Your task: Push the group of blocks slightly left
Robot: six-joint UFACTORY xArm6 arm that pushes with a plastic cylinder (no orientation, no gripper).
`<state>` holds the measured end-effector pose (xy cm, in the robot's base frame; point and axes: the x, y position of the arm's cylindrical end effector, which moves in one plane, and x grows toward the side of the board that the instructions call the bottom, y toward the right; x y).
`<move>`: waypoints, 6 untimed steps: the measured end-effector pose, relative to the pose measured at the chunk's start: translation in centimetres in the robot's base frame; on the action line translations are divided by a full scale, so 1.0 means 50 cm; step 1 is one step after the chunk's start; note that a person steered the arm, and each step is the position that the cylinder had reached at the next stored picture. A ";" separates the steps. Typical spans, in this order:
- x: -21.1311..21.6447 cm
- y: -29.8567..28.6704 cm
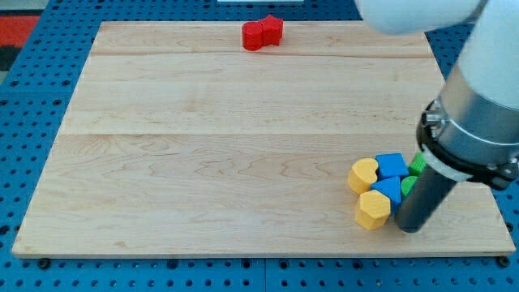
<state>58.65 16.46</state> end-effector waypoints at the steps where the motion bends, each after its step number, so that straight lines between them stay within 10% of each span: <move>1: -0.010 -0.063; 4: -0.001 0.261; 6: -0.121 0.152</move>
